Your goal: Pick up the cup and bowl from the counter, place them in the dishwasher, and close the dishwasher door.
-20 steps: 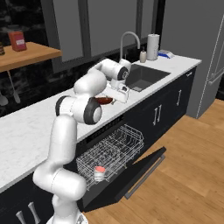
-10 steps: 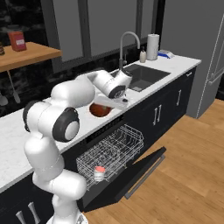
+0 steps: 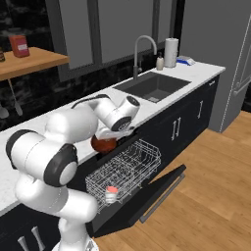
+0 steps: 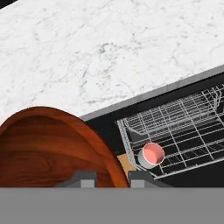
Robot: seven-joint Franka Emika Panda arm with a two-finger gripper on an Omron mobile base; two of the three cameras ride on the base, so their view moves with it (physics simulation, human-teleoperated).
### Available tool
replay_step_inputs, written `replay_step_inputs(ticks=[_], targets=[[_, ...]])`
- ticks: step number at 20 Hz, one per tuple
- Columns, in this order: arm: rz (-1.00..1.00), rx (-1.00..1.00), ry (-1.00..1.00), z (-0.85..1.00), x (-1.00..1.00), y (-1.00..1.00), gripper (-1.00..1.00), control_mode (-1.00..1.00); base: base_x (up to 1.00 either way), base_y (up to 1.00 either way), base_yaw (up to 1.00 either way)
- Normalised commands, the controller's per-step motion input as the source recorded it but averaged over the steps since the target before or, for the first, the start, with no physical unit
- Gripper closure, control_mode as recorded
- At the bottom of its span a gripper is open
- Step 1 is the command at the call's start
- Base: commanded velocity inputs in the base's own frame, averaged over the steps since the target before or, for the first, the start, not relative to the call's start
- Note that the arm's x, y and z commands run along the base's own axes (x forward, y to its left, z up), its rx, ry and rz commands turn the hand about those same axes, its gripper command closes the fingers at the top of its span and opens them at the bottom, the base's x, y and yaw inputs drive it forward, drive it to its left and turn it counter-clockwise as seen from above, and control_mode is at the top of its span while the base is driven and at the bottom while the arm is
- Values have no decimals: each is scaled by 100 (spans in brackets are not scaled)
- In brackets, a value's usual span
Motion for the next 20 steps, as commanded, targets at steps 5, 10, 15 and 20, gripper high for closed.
replay_step_inputs(ticks=[5,10,15,20], targets=[[28,6,7,-37,-3,-24,100,-100,0,0,0],[14,8,0,-53,-20,-35,100,-100,0,0,0],[8,0,0,-82,0,0,100,-100,0,0,0],[7,0,1,-63,21,-11,100,-100,0,0,0]])
